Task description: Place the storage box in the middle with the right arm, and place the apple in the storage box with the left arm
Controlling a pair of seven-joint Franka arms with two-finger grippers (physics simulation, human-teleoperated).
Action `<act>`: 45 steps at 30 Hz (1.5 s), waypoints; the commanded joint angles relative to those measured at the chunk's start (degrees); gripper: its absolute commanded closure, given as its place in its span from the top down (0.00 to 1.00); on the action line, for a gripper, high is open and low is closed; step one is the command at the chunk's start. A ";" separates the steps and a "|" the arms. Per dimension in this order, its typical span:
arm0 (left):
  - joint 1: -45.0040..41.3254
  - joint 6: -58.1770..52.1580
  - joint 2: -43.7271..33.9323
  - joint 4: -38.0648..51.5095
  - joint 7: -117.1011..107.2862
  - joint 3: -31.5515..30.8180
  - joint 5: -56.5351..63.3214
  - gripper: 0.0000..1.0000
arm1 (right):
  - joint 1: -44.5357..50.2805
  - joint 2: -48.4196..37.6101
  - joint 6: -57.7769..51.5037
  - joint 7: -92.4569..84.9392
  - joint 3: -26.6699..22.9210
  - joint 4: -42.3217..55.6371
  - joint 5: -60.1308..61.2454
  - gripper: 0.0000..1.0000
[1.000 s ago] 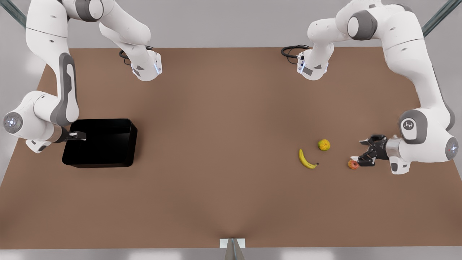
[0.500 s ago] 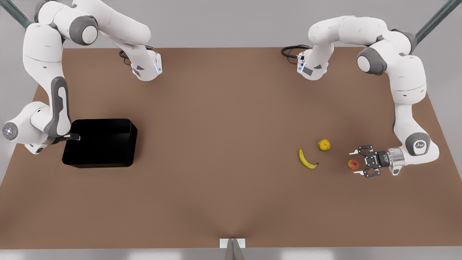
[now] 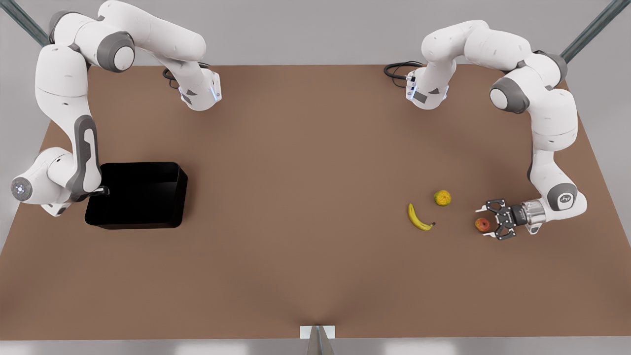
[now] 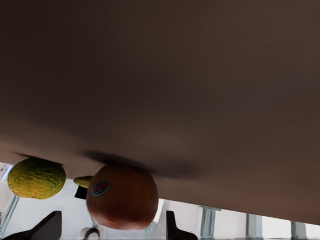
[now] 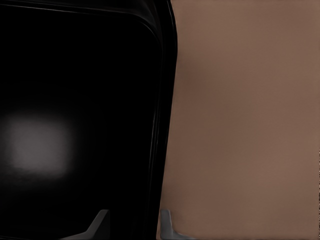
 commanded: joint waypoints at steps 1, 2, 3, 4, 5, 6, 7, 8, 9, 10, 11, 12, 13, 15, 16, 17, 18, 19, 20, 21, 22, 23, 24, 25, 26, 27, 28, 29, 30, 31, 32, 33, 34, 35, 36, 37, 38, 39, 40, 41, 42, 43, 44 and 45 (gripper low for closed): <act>0.00 -0.09 0.00 0.00 0.13 -0.01 -2.59 1.00 | 0.00 0.00 0.00 -0.02 0.00 0.00 0.00 0.31; 0.00 -0.09 0.17 0.00 0.57 -0.27 -3.03 1.00 | 0.09 0.00 0.00 -0.02 0.00 0.00 -0.09 0.30; 0.00 -0.09 0.35 0.00 1.71 -0.27 -4.00 1.00 | 0.09 0.00 0.00 -0.02 0.09 0.00 -0.09 0.26; 0.00 -0.09 0.79 0.00 2.95 -0.36 -4.00 1.00 | 0.09 0.00 0.00 -0.02 0.09 0.00 -0.09 0.23; 0.53 -0.01 1.31 0.00 2.95 -0.27 -4.00 1.00 | 0.09 0.00 -0.09 -0.11 0.09 0.00 -0.09 0.21; 1.06 -0.09 2.37 0.09 3.38 -0.45 -4.17 1.00 | 0.09 0.00 -0.09 -0.11 0.17 0.00 -0.09 0.21; 1.06 -0.18 2.63 0.09 4.88 -0.27 -4.09 1.00 | 0.61 -0.09 -0.09 -0.11 0.26 0.00 -0.09 0.21; 1.15 -0.18 2.81 0.00 5.49 -0.18 -4.00 1.00 | 0.88 -0.09 -0.09 -0.11 0.26 0.09 -0.09 0.21; 1.41 -0.18 3.51 -0.09 6.99 -0.10 -3.82 1.00 | 0.88 -0.09 -0.09 -0.11 0.35 0.18 -0.09 0.21; 1.41 -0.18 3.69 -0.09 7.25 -0.10 -3.91 1.00 | 0.88 -0.09 -1.75 -0.11 0.44 1.49 -0.09 0.21; 1.41 -0.09 3.78 -0.09 7.43 -0.10 -3.91 1.00 | 0.97 -0.09 -3.52 -0.11 0.61 2.72 -0.09 0.21; 1.41 -0.09 3.78 0.00 7.34 -0.27 -3.91 1.00 | 1.67 0.00 -3.52 -0.02 0.61 2.90 -0.09 0.21; 1.41 -0.09 3.69 0.09 7.34 -0.45 -3.82 1.00 | 1.67 0.00 -3.52 -0.02 0.61 2.90 -0.09 0.21; 1.41 0.26 3.34 1.75 7.43 -0.53 -3.38 1.00 | 1.85 -0.18 -3.60 -0.11 1.05 2.99 0.00 0.21; 1.41 0.43 2.81 2.99 7.51 -1.06 -2.33 1.00 | 1.85 -0.09 -3.60 -0.02 1.76 3.25 0.00 0.21; 1.41 0.52 2.55 3.51 7.69 -1.15 -1.63 1.00 | 1.85 -0.18 -3.60 -0.02 2.55 3.52 0.00 0.21; 1.32 0.61 2.28 3.69 8.48 -1.15 -1.45 1.00 | 1.93 -0.09 -4.65 -0.02 3.07 4.74 0.00 0.21; 1.15 2.71 0.61 3.08 10.33 -2.29 1.18 1.00 | 2.81 -0.09 -6.59 -0.02 3.60 6.94 0.09 0.21; 0.79 3.25 0.00 2.29 10.42 -2.38 1.80 1.00 | 3.78 -0.27 -7.38 -0.02 3.78 8.70 0.26 0.21; 0.71 3.51 0.00 1.41 11.29 -2.38 1.98 1.00 | 5.53 -0.27 -8.88 0.16 3.78 10.46 0.35 0.21; 0.62 4.04 0.00 0.35 12.44 -2.38 1.98 1.00 | 7.38 -0.27 -10.11 0.33 3.78 12.22 0.44 0.21; 0.62 4.30 0.26 -0.26 13.58 -2.29 2.15 1.00 | 9.58 -0.18 -10.11 0.24 3.78 13.36 0.53 0.21; 0.53 5.27 0.35 -0.26 13.76 -2.38 3.47 1.00 | 12.56 -0.18 -10.11 0.16 3.78 14.41 0.62 0.21; 0.62 5.36 0.44 -0.44 13.76 -2.38 3.47 1.00 | 16.08 -0.09 -10.11 0.24 3.87 15.03 0.70 0.21; 0.53 5.36 0.44 -0.79 13.41 -2.38 3.39 1.00 | 17.67 0.00 -10.11 0.68 5.53 16.35 0.70 0.21; 0.62 5.36 0.52 -1.05 12.88 -2.38 3.30 1.00 | 19.33 0.17 -9.93 1.12 7.21 17.14 0.70 0.21; 0.62 5.18 0.70 -1.14 12.61 -2.38 2.86 1.00 | 21.88 1.23 -10.02 1.12 7.73 18.98 0.79 0.21; 0.62 5.27 0.79 -1.14 12.35 -2.38 2.68 1.00 | 23.29 2.37 -9.93 2.70 10.01 20.91 0.88 0.21; 0.62 4.92 0.79 -1.58 12.17 -2.38 1.63 1.00 | 23.55 3.42 -9.93 6.92 13.61 21.80 0.88 0.21; 0.62 4.74 0.79 -1.58 12.09 -2.29 1.37 1.00 | 23.64 4.48 -9.41 11.31 16.52 22.32 0.79 0.21; 0.62 4.74 0.79 -1.58 11.73 -2.20 0.84 1.00 | 24.08 5.97 -9.41 15.71 19.16 24.17 0.79 0.21; 0.62 4.74 0.87 -1.58 11.47 -2.03 0.05 1.00 | 26.89 7.20 -9.32 21.24 19.51 25.31 0.88 0.21; 0.62 4.74 0.87 -1.58 11.47 -1.94 -0.04 1.00 | 28.03 8.43 -9.32 25.02 20.73 27.33 0.88 0.21; 0.62 4.83 0.87 -1.58 11.65 -1.94 -0.13 1.00 | 28.12 9.84 -9.05 28.36 22.58 28.83 0.79 0.21; 0.62 4.92 0.96 -1.49 11.65 -1.94 -0.13 0.99 | 28.21 11.33 -8.97 31.61 24.43 30.58 0.79 0.21; 0.71 4.83 0.96 -1.49 11.47 -1.94 -0.22 0.86 | 28.56 12.12 -6.78 32.94 25.22 31.03 0.88 0.21; 0.71 4.65 0.96 -1.49 11.47 -1.85 -0.83 0.70 | 28.92 13.18 -4.40 33.82 26.19 30.94 0.88 0.21; 0.71 4.57 0.96 -1.49 11.47 -1.85 -0.92 0.65 | 29.00 14.15 -2.11 34.08 27.24 30.94 0.88 0.21; 0.71 4.57 1.05 -1.49 11.47 -1.85 -0.92 0.64 | 29.00 14.32 -1.76 35.14 27.51 30.94 0.88 0.21; 0.71 4.48 0.96 -1.49 11.47 -1.85 -0.92 0.58 | 29.97 14.41 -1.76 35.49 27.51 30.94 0.88 0.28; 0.71 4.48 1.05 -1.49 11.47 -1.85 -0.92 0.49 | 30.15 14.59 -1.76 37.25 27.51 30.85 0.88 0.67; 0.71 4.48 1.05 -1.49 11.38 -1.85 -0.92 0.44 | 30.15 14.50 -1.23 37.69 27.51 30.76 0.79 1.00; 0.71 4.48 1.05 -1.49 11.30 -1.85 -0.92 0.35 | 30.15 14.59 -0.97 37.69 27.51 30.67 0.79 1.00; 0.71 4.48 0.96 -1.41 10.77 -1.77 -1.01 0.30 | 30.15 14.50 -0.97 37.60 27.51 30.67 0.79 1.00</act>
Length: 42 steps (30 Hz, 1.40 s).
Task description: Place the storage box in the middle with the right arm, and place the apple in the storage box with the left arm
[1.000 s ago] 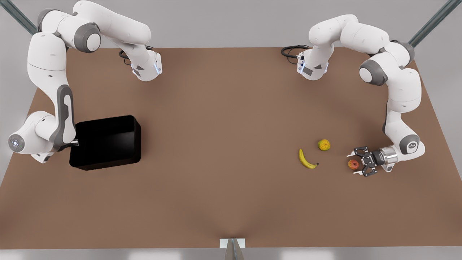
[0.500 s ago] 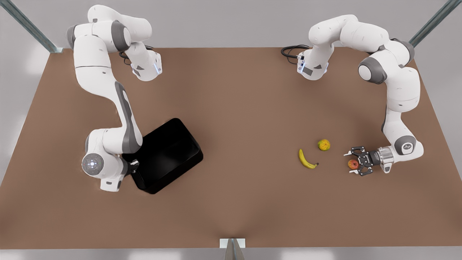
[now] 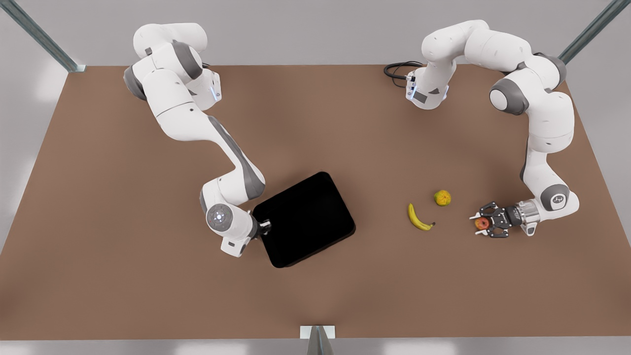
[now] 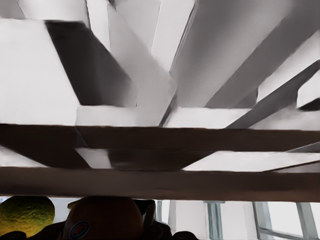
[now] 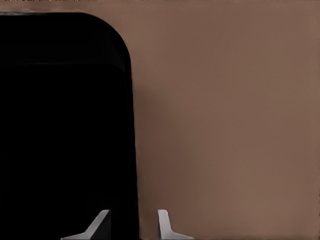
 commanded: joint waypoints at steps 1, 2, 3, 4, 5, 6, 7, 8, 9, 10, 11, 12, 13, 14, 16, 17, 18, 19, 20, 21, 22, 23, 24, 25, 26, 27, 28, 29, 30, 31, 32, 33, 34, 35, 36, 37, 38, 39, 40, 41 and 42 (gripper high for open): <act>0.00 0.00 -0.20 0.19 -0.30 -0.01 -0.54 0.29 | 0.00 -0.01 0.00 -0.12 0.00 0.09 0.22 1.00; 0.00 0.00 -1.25 0.46 -1.44 -0.01 -0.54 0.29 | 0.00 -0.09 -0.08 -0.21 0.00 0.09 0.22 1.00; 0.00 0.00 -2.48 0.63 -2.93 -0.01 -0.54 0.29 | 0.00 -0.09 -0.09 -0.30 0.00 0.09 0.22 1.00; 0.00 0.00 -4.15 0.90 -5.30 -0.01 -0.36 0.29 | 0.00 -0.18 -0.09 -0.38 0.00 0.18 0.22 1.00; -0.26 0.00 -5.90 0.90 -7.23 -0.01 0.08 0.29 | -0.17 -0.44 -0.43 -0.65 -0.09 0.26 0.22 1.00; -1.49 0.00 -7.66 0.90 -9.88 -0.10 0.25 0.29 | -0.35 -0.71 -0.79 -0.65 -0.09 0.35 0.22 1.00; -2.63 0.35 -8.63 0.72 -11.11 -0.10 0.25 0.29 | -0.61 -1.15 -1.05 -0.56 -0.35 0.53 0.22 1.00; -5.18 0.97 -10.39 0.11 -11.89 -0.10 0.34 0.29 | -1.84 -2.81 -1.31 -0.56 -0.44 0.53 0.14 1.00; -6.94 1.85 -11.97 -0.68 -12.51 -0.10 0.34 0.29 | -2.98 -4.66 -4.30 -0.47 -0.53 0.53 0.14 1.00; -8.52 3.17 -13.12 -1.21 -13.30 -0.36 1.39 0.29 | -4.74 -7.47 -7.29 -0.38 -0.71 0.35 -0.04 1.00; -10.45 4.83 -15.66 -2.96 -14.27 -0.54 2.45 0.29 | -7.11 -10.11 -12.38 -0.38 -1.06 0.44 -0.21 1.00; -12.48 7.38 -19.00 -6.22 -15.41 -1.59 2.45 0.29 | -10.10 -12.13 -17.22 -0.82 -1.32 0.35 -0.48 1.00; -14.06 8.35 -21.11 -7.71 -17.43 -2.12 2.45 0.29 | -11.25 -14.42 -22.14 -1.09 -4.30 0.44 -0.57 1.00; -14.50 11.77 -22.87 -8.59 -20.77 -5.45 2.54 0.29 | -11.51 -16.96 -28.90 -5.56 -10.02 0.53 -0.48 1.00; -16.34 16.79 -26.39 -10.79 -25.25 -9.41 2.54 0.29 | -12.57 -20.74 -35.41 -16.11 -17.49 0.62 -0.21 1.00; -17.40 18.37 -27.79 -10.88 -27.89 -12.13 3.15 0.29 | -12.57 -22.06 -37.61 -20.07 -20.92 0.62 -0.21 1.00; -17.49 20.83 -28.94 -11.06 -30.44 -15.73 5.61 0.29 | -12.65 -23.38 -37.79 -21.57 -23.03 0.44 -0.39 1.00; -17.66 23.29 -29.82 -11.14 -33.78 -18.81 7.54 0.29 | -12.83 -25.14 -39.37 -22.27 -25.14 0.00 -0.57 1.00; -19.42 25.84 -31.31 -11.76 -37.38 -20.22 9.13 0.29 | -14.06 -26.98 -40.86 -22.27 -25.40 -0.26 -0.74 1.00; -21.09 29.09 -32.63 -12.37 -41.51 -22.77 9.65 0.29 | -14.15 -29.62 -41.92 -22.36 -27.51 -1.23 -1.27 1.00; -22.41 31.55 -33.24 -12.29 -45.03 -24.35 10.71 0.29 | -14.15 -30.06 -43.59 -22.27 -28.48 -1.41 -1.27 1.00; -24.60 33.93 -34.12 -12.37 -47.67 -24.71 10.80 0.29 | -14.15 -29.98 -43.94 -22.27 -28.66 -1.41 -1.27 1.00; -26.54 35.07 -35.44 -12.37 -50.21 -24.79 10.80 0.29 | -14.15 -29.98 -43.94 -22.36 -28.74 -1.41 -1.27 1.00; -29.61 36.74 -36.41 -12.55 -53.12 -24.79 11.32 0.29 | -14.24 -30.06 -43.94 -22.27 -28.74 -1.41 -1.27 1.00; -32.43 40.43 -37.20 -12.38 -58.56 -25.76 14.14 0.29 | -14.24 -29.98 -44.56 -22.01 -28.74 -1.41 -1.27 1.00; -35.24 43.07 -37.55 -12.20 -62.26 -25.94 16.16 0.29 | -14.15 -29.98 -44.64 -22.09 -28.74 -1.41 -1.27 1.00; -37.61 45.87 -37.73 -12.11 -64.01 -25.94 16.25 0.29 | -14.15 -29.98 -44.65 -22.09 -28.74 -1.32 -1.27 1.00; -39.99 48.43 -37.73 -12.02 -66.04 -25.94 16.95 0.29 | -14.15 -29.98 -44.65 -22.09 -28.66 -1.32 -1.27 1.00; -40.95 50.54 -37.29 -11.67 -66.39 -25.94 17.22 0.29 | -14.15 -29.98 -45.43 -22.18 -28.74 -1.23 -1.27 1.00; -41.40 52.82 -34.04 -9.40 -66.22 -26.02 18.18 0.29 | -14.15 -29.89 -45.61 -22.18 -28.74 -1.23 -1.27 1.00; -41.92 52.91 -30.44 -5.26 -66.39 -26.11 21.17 0.29 | -14.15 -29.89 -45.61 -22.18 -28.74 -1.23 -1.27 1.00; -42.62 53.70 -28.50 -2.97 -66.48 -26.20 21.17 0.29 | -14.15 -29.80 -45.61 -22.09 -28.74 -1.14 -1.27 1.00; -44.03 57.48 -26.13 -0.95 -67.27 -26.20 21.17 0.29 | -14.06 -29.80 -45.61 -22.09 -28.74 -1.14 -1.27 1.00; -45.70 57.57 -22.27 3.87 -69.11 -26.02 21.52 0.30 | -14.15 -29.80 -45.61 -22.18 -28.74 -1.23 -1.27 1.00; -47.81 57.48 -19.18 7.75 -70.96 -25.50 23.45 0.30 | -14.32 -29.80 -45.61 -22.27 -28.74 -1.14 -1.27 1.00; -48.87 57.40 -19.09 7.75 -71.23 -25.50 23.72 0.35 | -14.32 -29.98 -45.61 -22.27 -28.74 -1.23 -1.27 1.00; -48.95 57.22 -18.83 7.75 -70.52 -25.50 23.98 1.00 | -14.32 -30.06 -45.61 -22.27 -28.74 -1.05 -1.44 1.00; -48.78 56.61 -18.92 7.75 -70.43 -25.32 23.98 1.00 | -14.68 -30.06 -45.70 -22.44 -28.66 -1.05 -1.97 1.00; -48.25 54.94 -19.09 7.75 -70.43 -24.89 23.98 1.00 | -14.68 -30.15 -46.32 -23.32 -28.74 -0.88 -1.97 1.00; -48.16 54.32 -19.18 7.75 -70.00 -23.39 23.98 1.00 | -14.33 -30.15 -46.32 -23.32 -28.74 -0.79 -1.97 1.00; -48.16 54.23 -19.18 7.75 -69.73 -21.64 23.98 1.00 | -14.24 -30.15 -46.32 -23.24 -28.66 -0.79 -1.97 1.00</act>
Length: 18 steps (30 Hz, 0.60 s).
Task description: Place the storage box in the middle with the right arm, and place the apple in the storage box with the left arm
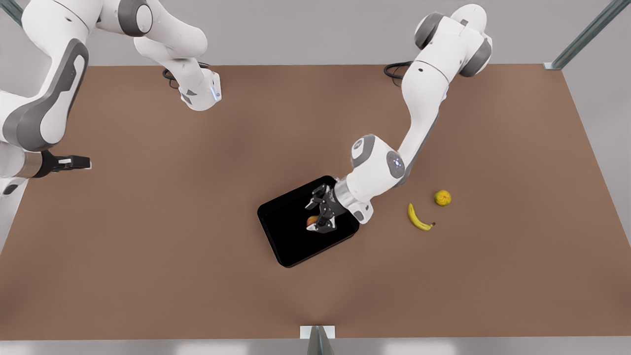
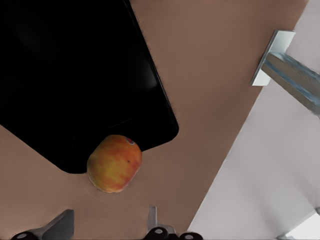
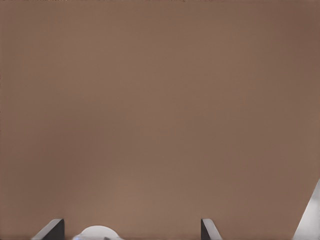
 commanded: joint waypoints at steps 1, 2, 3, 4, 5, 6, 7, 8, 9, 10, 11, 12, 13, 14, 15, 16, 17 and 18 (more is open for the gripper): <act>-0.02 -1.00 -0.18 0.02 0.22 0.46 -10.61 1.00 | 0.05 0.04 0.00 0.01 0.00 0.00 0.00 1.00; -0.02 -1.35 -0.53 0.02 0.14 0.55 -10.44 1.00 | -0.03 0.04 0.00 0.01 0.00 0.00 0.00 1.00; -0.02 -4.86 -3.34 -0.07 0.22 2.39 -4.56 1.00 | 0.05 0.04 0.00 0.18 0.00 0.09 0.00 1.00; -0.02 -10.67 -5.63 0.02 0.66 5.38 -1.21 1.00 | 0.05 0.03 0.00 0.01 0.00 0.17 0.00 1.00; -0.02 -18.74 -8.71 -0.07 4.87 7.93 3.09 1.00 | 0.23 0.03 0.00 -0.08 0.08 0.26 0.00 1.00; 0.07 -24.20 -10.20 -0.24 10.41 8.72 6.70 1.00 | 0.14 0.04 0.00 -0.08 0.17 0.35 0.09 1.00; -0.02 -25.00 -10.20 -0.24 11.47 8.73 9.34 1.00 | 0.05 0.12 0.00 -0.17 0.26 0.44 0.26 1.00; -0.37 -25.00 -9.94 -0.24 11.56 8.37 11.45 1.00 | -0.12 0.04 -0.09 -0.34 0.26 0.52 0.44 1.00; -0.63 -25.70 -10.20 -0.15 13.84 7.94 16.28 1.00 | -0.30 -1.19 -0.09 -0.26 0.44 0.61 0.35 1.00; -0.55 -30.27 -11.34 0.11 20.34 8.11 19.79 1.00 | -0.21 -4.18 0.09 0.45 1.49 -0.09 -0.17 1.00; 0.07 -37.03 -13.89 -0.24 31.84 9.16 21.73 1.00 | -0.39 -7.61 1.31 0.71 3.25 -3.16 -1.67 1.00; 0.33 -46.25 -16.18 -0.24 45.90 12.06 22.96 1.00 | -0.65 -8.75 2.02 0.71 3.86 -4.40 -1.67 1.00; 0.33 -52.41 -18.90 -0.59 57.87 14.70 25.77 1.00 | -0.83 -9.54 2.02 0.71 4.22 -4.75 -1.67 1.00; 0.51 -54.88 -22.24 -2.70 64.19 15.40 29.64 1.00 | -0.83 -9.63 2.02 0.71 4.22 -4.84 -1.67 1.00; 0.51 -57.69 -26.02 -4.90 74.03 18.39 30.17 1.00 | -0.83 -9.72 2.02 0.71 4.22 -4.92 -1.67 1.00; 4.88 -56.56 -34.16 -12.51 82.36 18.22 30.43 1.00 | -0.83 -9.90 2.11 0.80 4.39 -5.19 -1.67 1.00; 11.30 -56.28 -38.59 -16.42 96.07 17.61 30.52 1.00 | -0.83 -9.98 2.11 0.71 4.57 -5.28 -1.67 1.00; 17.19 -55.50 -37.98 -14.05 99.81 11.73 33.68 1.00 | -0.91 -9.98 2.11 0.71 4.57 -5.28 -1.67 1.00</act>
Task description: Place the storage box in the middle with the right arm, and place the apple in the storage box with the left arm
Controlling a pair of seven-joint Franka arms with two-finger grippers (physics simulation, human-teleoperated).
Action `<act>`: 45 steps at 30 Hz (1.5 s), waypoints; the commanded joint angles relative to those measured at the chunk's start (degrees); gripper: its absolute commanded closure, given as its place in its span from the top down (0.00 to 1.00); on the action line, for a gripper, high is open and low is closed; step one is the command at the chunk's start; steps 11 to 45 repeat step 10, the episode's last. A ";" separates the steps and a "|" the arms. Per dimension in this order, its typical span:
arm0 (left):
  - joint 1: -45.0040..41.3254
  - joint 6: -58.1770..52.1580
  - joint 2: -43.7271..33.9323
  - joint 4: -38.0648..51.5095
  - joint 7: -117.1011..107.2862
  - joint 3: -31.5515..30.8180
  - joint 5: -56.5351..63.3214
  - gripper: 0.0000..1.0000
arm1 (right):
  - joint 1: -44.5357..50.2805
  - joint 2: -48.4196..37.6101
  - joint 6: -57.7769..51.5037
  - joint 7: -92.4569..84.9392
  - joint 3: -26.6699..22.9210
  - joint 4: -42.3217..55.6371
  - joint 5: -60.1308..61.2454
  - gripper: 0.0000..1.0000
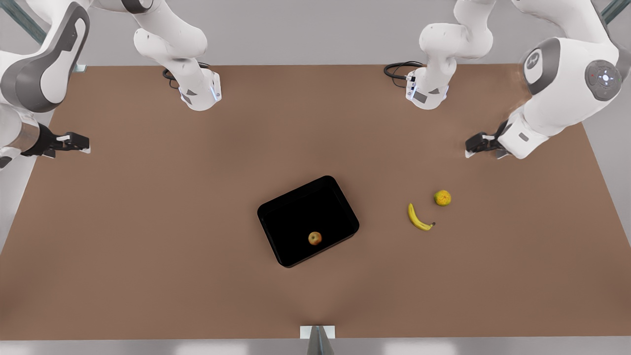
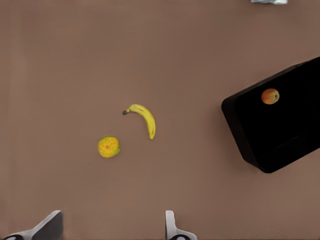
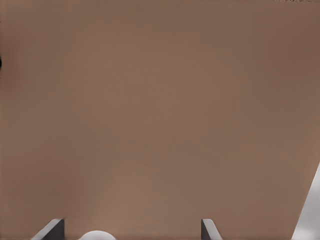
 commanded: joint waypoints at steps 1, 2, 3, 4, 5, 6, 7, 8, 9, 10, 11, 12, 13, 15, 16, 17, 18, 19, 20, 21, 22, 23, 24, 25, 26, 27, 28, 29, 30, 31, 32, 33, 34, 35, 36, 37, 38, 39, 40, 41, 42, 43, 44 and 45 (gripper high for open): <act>-10.20 0.01 0.15 0.28 -0.17 -0.54 6.58 1.00 | -0.08 -0.01 0.00 0.00 -0.01 0.00 0.00 1.00; -9.49 -0.69 4.53 5.90 -3.78 -1.34 6.08 1.00 | -0.17 -0.01 0.00 0.00 -0.01 -0.09 0.00 1.00; -8.96 -3.67 6.75 8.82 -2.82 -1.35 4.05 1.00 | -0.17 0.08 0.00 0.00 -0.01 -0.09 0.00 1.00; -9.13 -2.81 9.99 9.25 -2.81 -1.52 4.05 1.00 | -0.17 0.08 -0.09 0.00 -0.01 -0.09 0.00 1.00; -9.83 -1.14 11.84 10.66 -2.81 -1.87 4.22 1.00 | -0.17 0.17 -0.09 0.00 -0.01 -0.09 0.00 1.00; -11.24 -0.69 11.93 10.40 -2.81 -1.70 4.22 1.00 | -0.17 0.17 -0.09 0.00 -0.01 -0.09 0.00 1.00; -11.95 -0.69 12.29 10.48 -2.81 -1.44 4.22 1.00 | -0.17 0.35 -0.09 0.00 -0.01 -0.09 0.00 1.00; -12.30 -0.69 12.29 10.48 -2.81 -1.35 4.31 1.00 | -0.17 0.35 -0.18 0.00 -0.01 -0.09 0.00 1.00; -12.39 -0.78 12.55 10.57 -2.81 -1.17 4.40 1.00 | -0.17 0.43 -0.18 0.00 -0.01 -0.09 0.00 1.00; -12.39 -0.78 12.64 10.66 -2.81 -1.17 4.40 1.00 | -0.17 0.43 -0.18 0.00 -0.01 -0.09 0.00 1.00; -12.39 -0.78 12.64 10.66 -2.81 -1.17 4.40 1.00 | -0.17 0.43 -0.18 0.00 -0.01 -0.09 0.00 1.00; -12.39 -0.78 12.64 10.66 -2.81 -1.17 4.40 1.00 | -0.17 0.43 -0.18 0.00 -0.01 -0.09 0.00 1.00; -12.39 -0.78 12.64 10.66 -2.81 -1.17 4.40 1.00 | -0.17 0.43 -0.18 0.00 -0.01 -0.09 0.00 1.00; -12.39 -0.78 12.64 10.66 -2.81 -1.17 4.40 1.00 | -0.17 0.43 -0.18 0.00 -0.01 -0.09 0.00 1.00; -12.39 -0.78 12.64 10.66 -2.81 -1.17 4.40 1.00 | -0.17 0.43 -0.18 0.00 -0.01 -0.09 0.00 1.00; -12.39 -0.78 12.64 10.66 -2.81 -1.17 4.40 1.00 | -0.17 0.43 -0.18 0.00 -0.01 -0.09 0.00 1.00; -12.39 -0.78 12.64 10.66 -2.81 -1.17 4.40 1.00 | -0.17 0.43 -0.18 0.00 -0.01 -0.09 0.00 1.00; -12.39 -0.78 12.64 10.66 -2.81 -1.17 4.40 1.00 | -0.17 0.43 -0.18 0.00 -0.01 -0.09 0.00 1.00; -12.39 -0.78 12.64 10.66 -2.81 -1.17 4.40 1.00 | -0.17 0.43 -0.18 0.00 -0.01 -0.09 0.00 1.00; -12.39 -0.78 12.64 10.66 -2.81 -1.17 4.40 1.00 | -0.17 0.43 -0.18 0.00 -0.01 -0.09 0.00 1.00; -12.39 -0.78 12.64 10.66 -2.81 -1.17 4.40 1.00 | -0.17 0.43 -0.18 0.00 -0.01 -0.09 0.00 1.00; -12.39 -0.78 12.64 10.66 -2.81 -1.17 4.40 1.00 | -0.17 0.43 -0.18 0.00 -0.01 -0.09 0.00 1.00; -12.39 -0.78 12.64 10.66 -2.81 -1.17 4.40 1.00 | -0.17 0.43 -0.18 0.00 -0.01 -0.09 0.00 1.00; -12.39 -0.78 12.64 10.66 -2.81 -1.17 4.40 1.00 | -0.17 0.43 -0.18 0.00 -0.01 -0.09 0.00 1.00; -12.39 -0.78 12.64 10.66 -2.81 -1.17 4.40 1.00 | -0.17 0.43 -0.18 0.00 -0.01 -0.09 0.00 1.00; -12.39 -0.78 12.64 10.66 -2.81 -1.17 4.40 1.00 | -0.17 0.43 -0.18 0.00 -0.01 -0.09 0.00 1.00; -12.39 -0.78 12.64 10.66 -2.81 -1.17 4.40 1.00 | -0.17 0.43 -0.18 0.00 -0.01 -0.09 0.00 1.00; -12.39 -0.78 12.64 10.66 -2.81 -1.17 4.40 1.00 | -0.17 0.43 -0.18 0.00 -0.01 -0.09 0.00 1.00; -12.39 -0.78 12.64 10.66 -2.81 -1.17 4.40 1.00 | -0.17 0.43 -0.18 0.00 -0.01 -0.09 0.00 1.00; -12.39 -0.78 12.64 10.66 -2.81 -1.17 4.40 1.00 | -0.17 0.43 -0.18 0.00 -0.01 -0.09 0.00 1.00; -12.39 -0.78 12.64 10.66 -2.81 -1.17 4.40 1.00 | -0.17 0.43 -0.18 0.00 -0.01 -0.09 0.00 1.00; -12.39 -0.78 12.64 10.66 -2.81 -1.17 4.40 1.00 | -0.17 0.43 -0.18 0.00 -0.01 -0.09 0.00 1.00; -12.39 -0.78 12.64 10.66 -2.81 -1.17 4.40 1.00 | -0.17 0.43 -0.18 0.00 -0.01 -0.09 0.00 1.00; -12.39 -0.78 12.64 10.66 -2.81 -1.17 4.40 1.00 | -0.17 0.43 -0.18 0.00 -0.01 -0.09 0.00 1.00; -12.39 -0.78 12.64 10.66 -2.81 -1.17 4.40 1.00 | -0.17 0.43 -0.18 0.00 -0.01 -0.09 0.00 1.00; -12.39 -0.78 12.64 10.66 -2.81 -1.17 4.40 1.00 | -0.17 0.43 -0.18 0.00 -0.01 -0.09 0.00 1.00; -12.39 -0.78 12.64 10.66 -2.81 -1.17 4.40 1.00 | -0.17 0.43 -0.18 0.00 -0.01 -0.09 0.00 1.00; -12.39 -0.78 12.64 10.66 -2.81 -1.17 4.40 1.00 | -0.17 0.43 -0.18 0.00 -0.01 -0.09 0.00 1.00; -12.39 -0.78 12.64 10.66 -2.81 -1.17 4.40 1.00 | -0.17 0.43 -0.18 0.00 -0.01 -0.09 0.00 1.00; -12.39 -0.78 12.64 10.66 -2.81 -1.17 4.40 1.00 | -0.17 0.43 -0.18 0.00 -0.01 -0.09 0.00 1.00; -12.39 -0.78 12.64 10.66 -2.81 -1.17 4.40 1.00 | -0.17 0.43 -0.18 0.00 -0.01 -0.09 0.00 1.00; -12.39 -0.78 12.64 10.66 -2.81 -1.17 4.40 1.00 | -0.17 0.43 -0.18 0.00 -0.01 -0.09 0.00 1.00; -12.39 -0.78 12.64 10.66 -2.81 -1.17 4.40 1.00 | -0.17 0.43 -0.18 0.00 -0.01 -0.09 0.00 1.00; -12.39 -0.78 12.64 10.66 -2.81 -1.17 4.40 1.00 | -0.17 0.43 -0.18 0.00 -0.01 -0.09 0.00 1.00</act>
